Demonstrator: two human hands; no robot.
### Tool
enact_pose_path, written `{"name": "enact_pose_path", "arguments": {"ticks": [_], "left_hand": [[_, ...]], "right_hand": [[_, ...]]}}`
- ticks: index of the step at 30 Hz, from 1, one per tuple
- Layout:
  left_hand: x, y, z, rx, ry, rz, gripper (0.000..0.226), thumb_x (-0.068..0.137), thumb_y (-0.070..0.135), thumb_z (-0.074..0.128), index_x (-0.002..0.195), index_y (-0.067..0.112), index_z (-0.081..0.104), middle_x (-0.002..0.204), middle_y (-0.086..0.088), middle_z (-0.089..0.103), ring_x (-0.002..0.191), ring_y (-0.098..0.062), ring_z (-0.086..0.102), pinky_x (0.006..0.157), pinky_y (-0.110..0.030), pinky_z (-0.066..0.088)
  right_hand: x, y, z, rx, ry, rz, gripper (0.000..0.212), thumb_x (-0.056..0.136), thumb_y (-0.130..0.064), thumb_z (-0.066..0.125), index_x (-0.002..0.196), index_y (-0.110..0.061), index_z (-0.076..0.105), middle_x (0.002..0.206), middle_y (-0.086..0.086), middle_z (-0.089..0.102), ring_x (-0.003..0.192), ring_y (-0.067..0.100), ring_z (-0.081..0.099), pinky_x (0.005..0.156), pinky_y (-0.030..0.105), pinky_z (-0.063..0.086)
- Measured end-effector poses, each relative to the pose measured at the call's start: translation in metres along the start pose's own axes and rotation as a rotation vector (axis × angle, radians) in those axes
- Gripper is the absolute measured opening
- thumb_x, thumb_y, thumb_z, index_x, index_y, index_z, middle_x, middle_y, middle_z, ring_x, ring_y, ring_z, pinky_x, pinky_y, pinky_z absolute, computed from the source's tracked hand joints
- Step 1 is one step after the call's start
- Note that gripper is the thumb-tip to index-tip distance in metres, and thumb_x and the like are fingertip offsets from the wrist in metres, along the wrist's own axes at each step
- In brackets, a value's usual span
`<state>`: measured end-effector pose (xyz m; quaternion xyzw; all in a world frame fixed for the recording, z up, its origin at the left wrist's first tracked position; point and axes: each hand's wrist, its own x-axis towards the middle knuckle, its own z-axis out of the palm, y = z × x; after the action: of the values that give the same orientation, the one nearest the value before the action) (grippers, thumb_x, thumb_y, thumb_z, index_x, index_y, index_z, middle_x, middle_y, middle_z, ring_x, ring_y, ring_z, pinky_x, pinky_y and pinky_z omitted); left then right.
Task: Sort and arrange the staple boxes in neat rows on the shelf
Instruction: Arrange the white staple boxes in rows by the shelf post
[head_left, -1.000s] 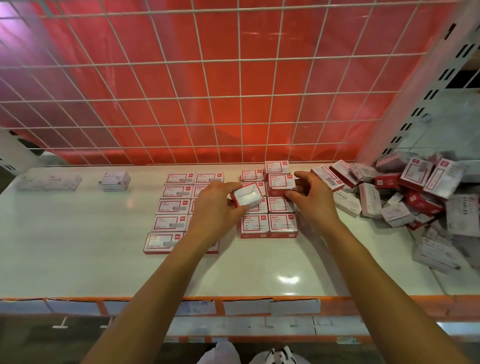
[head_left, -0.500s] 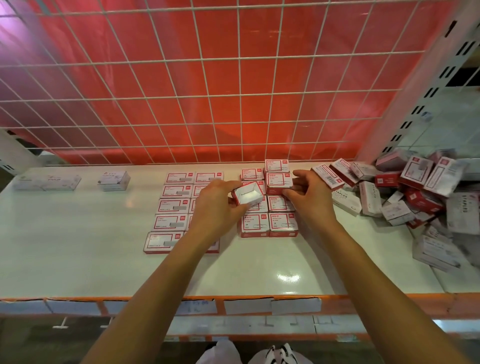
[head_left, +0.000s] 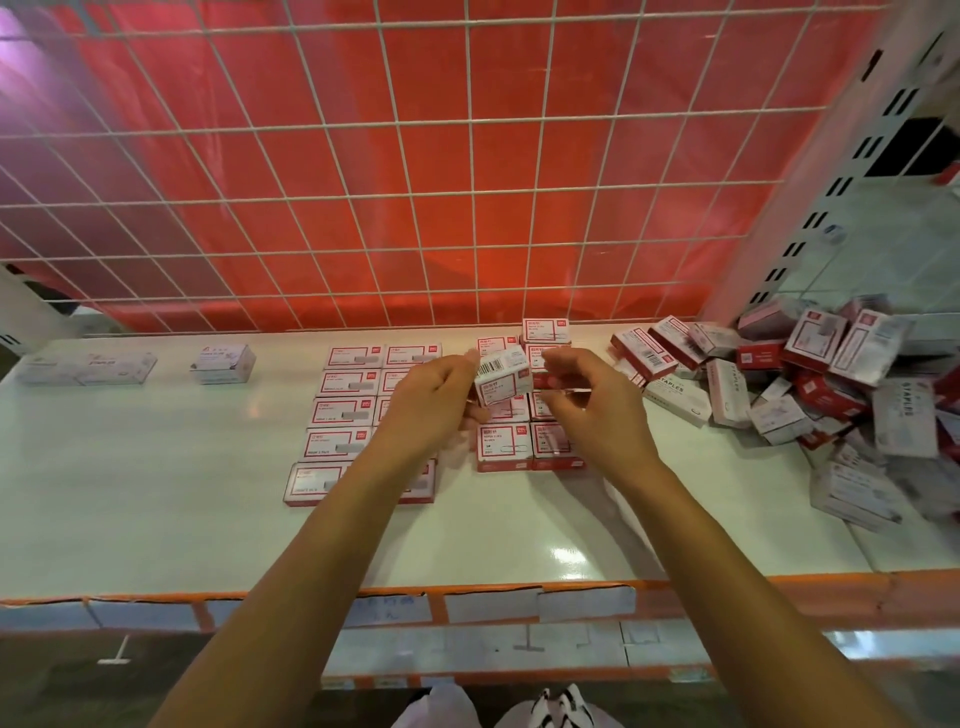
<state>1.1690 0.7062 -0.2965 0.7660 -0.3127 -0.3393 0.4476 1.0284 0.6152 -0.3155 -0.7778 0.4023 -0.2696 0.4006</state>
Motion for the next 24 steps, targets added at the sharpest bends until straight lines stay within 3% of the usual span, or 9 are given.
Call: {"name": "enact_pose_path", "arguments": {"ticks": [4, 8, 13, 15, 19, 24], "left_hand": [[-0.003, 0.004, 0.003, -0.066, 0.008, -0.052, 0.036, 0.100, 0.047, 0.033, 0.091, 0.027, 0.062, 0.088, -0.002, 0.073, 0.073, -0.017, 0.069, 0.078, -0.036, 0.057], [-0.005, 0.004, 0.006, -0.088, -0.010, -0.107, 0.037, 0.100, 0.049, 0.032, 0.093, 0.026, 0.061, 0.088, -0.002, 0.073, 0.065, -0.013, 0.067, 0.068, -0.026, 0.055], [-0.006, 0.002, 0.005, -0.065, -0.029, -0.153, 0.044, 0.099, 0.053, 0.031, 0.083, 0.026, 0.063, 0.080, -0.003, 0.073, 0.061, -0.014, 0.065, 0.076, -0.035, 0.055], [-0.006, 0.002, 0.005, -0.054, -0.033, -0.168, 0.046, 0.098, 0.054, 0.031, 0.083, 0.025, 0.064, 0.080, -0.003, 0.073, 0.061, -0.014, 0.065, 0.075, -0.035, 0.056], [-0.006, 0.001, 0.008, 0.013, -0.024, -0.137, 0.045, 0.099, 0.053, 0.028, 0.083, 0.029, 0.062, 0.078, 0.001, 0.072, 0.061, -0.010, 0.067, 0.058, -0.022, 0.055], [-0.009, 0.000, 0.014, 0.299, -0.011, 0.059, 0.040, 0.103, 0.039, 0.030, 0.105, 0.020, 0.065, 0.097, 0.001, 0.070, 0.079, -0.012, 0.066, 0.067, -0.019, 0.050]], "right_hand": [[-0.007, -0.004, 0.001, 0.073, -0.101, 0.010, 0.050, 0.087, -0.006, 0.063, 0.132, -0.022, 0.051, 0.110, -0.009, 0.061, 0.097, 0.004, 0.058, 0.078, 0.013, 0.051], [-0.012, -0.003, 0.002, 0.157, -0.139, 0.019, 0.051, 0.088, -0.011, 0.064, 0.134, -0.026, 0.048, 0.117, -0.008, 0.061, 0.096, 0.002, 0.060, 0.068, 0.008, 0.051], [-0.019, -0.001, -0.002, 0.145, -0.193, -0.067, 0.066, 0.084, -0.004, 0.066, 0.129, -0.046, 0.043, 0.113, -0.013, 0.059, 0.092, -0.001, 0.060, 0.072, 0.010, 0.051], [-0.020, 0.002, -0.002, 0.110, -0.183, -0.093, 0.063, 0.084, -0.002, 0.066, 0.130, -0.040, 0.046, 0.118, -0.007, 0.061, 0.092, 0.001, 0.061, 0.078, 0.013, 0.052], [-0.020, 0.006, -0.003, 0.028, -0.154, -0.094, 0.058, 0.085, -0.007, 0.066, 0.134, -0.031, 0.049, 0.115, -0.009, 0.062, 0.093, -0.002, 0.060, 0.080, 0.008, 0.049], [-0.016, 0.013, -0.011, -0.047, -0.090, -0.114, 0.054, 0.082, -0.015, 0.071, 0.132, -0.028, 0.053, 0.113, -0.003, 0.059, 0.091, 0.006, 0.058, 0.084, 0.021, 0.052]]}}
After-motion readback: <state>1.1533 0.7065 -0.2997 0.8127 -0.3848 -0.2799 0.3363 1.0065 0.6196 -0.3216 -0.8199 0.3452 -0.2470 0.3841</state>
